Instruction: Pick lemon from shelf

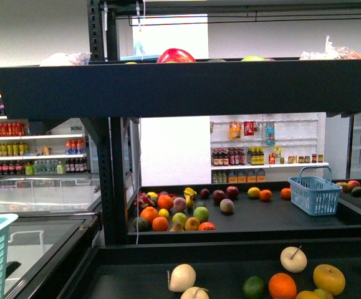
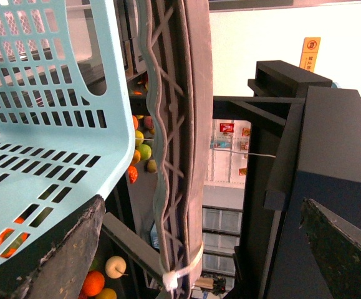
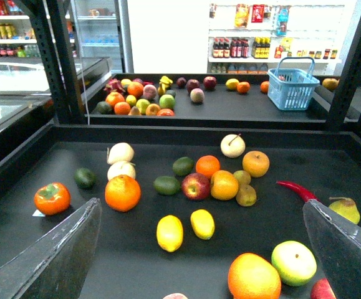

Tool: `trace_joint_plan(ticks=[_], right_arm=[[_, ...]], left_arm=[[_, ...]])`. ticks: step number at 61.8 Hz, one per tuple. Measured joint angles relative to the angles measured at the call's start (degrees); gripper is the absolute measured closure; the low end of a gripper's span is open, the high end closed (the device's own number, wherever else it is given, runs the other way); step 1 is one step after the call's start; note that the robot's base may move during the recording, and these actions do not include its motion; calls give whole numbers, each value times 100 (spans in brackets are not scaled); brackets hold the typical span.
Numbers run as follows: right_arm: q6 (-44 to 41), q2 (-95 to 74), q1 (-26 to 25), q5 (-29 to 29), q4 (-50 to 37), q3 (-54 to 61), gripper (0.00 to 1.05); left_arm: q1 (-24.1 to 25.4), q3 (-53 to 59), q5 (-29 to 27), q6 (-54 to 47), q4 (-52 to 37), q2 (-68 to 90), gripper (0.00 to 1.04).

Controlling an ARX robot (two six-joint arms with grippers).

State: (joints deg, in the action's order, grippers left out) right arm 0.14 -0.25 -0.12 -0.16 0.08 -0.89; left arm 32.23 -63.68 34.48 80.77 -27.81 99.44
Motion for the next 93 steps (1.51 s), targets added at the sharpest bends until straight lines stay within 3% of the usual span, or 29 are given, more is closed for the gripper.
trace_joint_plan(ticks=[23,33,50,75,93], right_arm=[[-2,0,0,0,0,0,7],[0,0,0,0,0,0,7],[0,0,0,0,0,0,7],[0,0,0,0,0,0,7],[0,0,0,0,0,0,7]], left_arm=[[-214,-671,-280,111,-24,682,9],[-223,-949,-328,-92,238,741,41],[-240,-1045,-409,-365,407,894,87],[-295,-807,-94,-935,627,457,91],[-935,-509,903,-2026,793,-595,96]])
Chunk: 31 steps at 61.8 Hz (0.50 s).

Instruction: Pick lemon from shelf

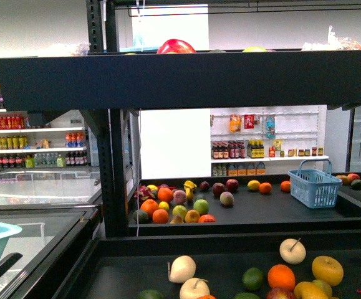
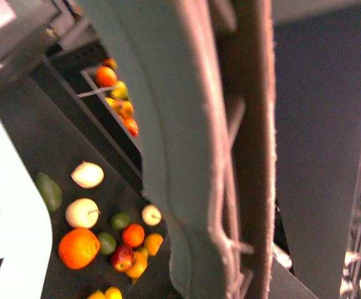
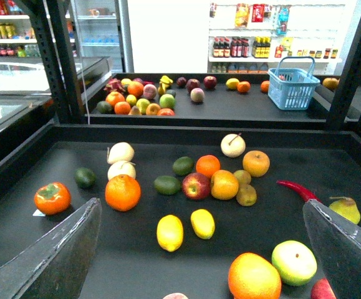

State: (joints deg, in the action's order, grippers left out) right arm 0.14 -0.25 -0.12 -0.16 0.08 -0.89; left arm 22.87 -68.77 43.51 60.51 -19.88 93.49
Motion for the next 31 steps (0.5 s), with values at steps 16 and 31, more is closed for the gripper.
trace_joint_plan(ticks=[16,31], right_arm=[[0,0,0,0,0,0,7],[0,0,0,0,0,0,7]], left_arm=[[-925,544,752,-935,74,-459,96],[-2050,645,586,-968,-321,-221,96]])
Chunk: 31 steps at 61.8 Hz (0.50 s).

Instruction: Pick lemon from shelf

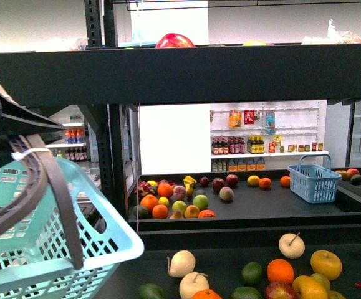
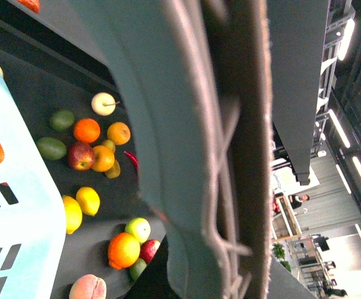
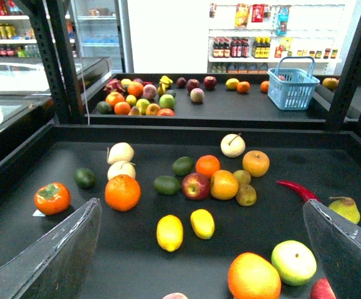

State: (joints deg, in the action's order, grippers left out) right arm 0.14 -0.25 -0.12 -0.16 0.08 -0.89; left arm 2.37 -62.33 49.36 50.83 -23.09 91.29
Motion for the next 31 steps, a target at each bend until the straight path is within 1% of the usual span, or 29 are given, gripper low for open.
trace_joint_plan(ticks=[16,24,31], right_arm=[[-2,0,0,0,0,0,7],[-2,0,0,0,0,0,7],[0,0,0,0,0,0,7]], left_arm=[[-1130,-579,-348,2,-59,841,96],[-1766,-1150,-446,50,-103,1290,96],[-2052,-1427,-579,52,-77,1460,96]])
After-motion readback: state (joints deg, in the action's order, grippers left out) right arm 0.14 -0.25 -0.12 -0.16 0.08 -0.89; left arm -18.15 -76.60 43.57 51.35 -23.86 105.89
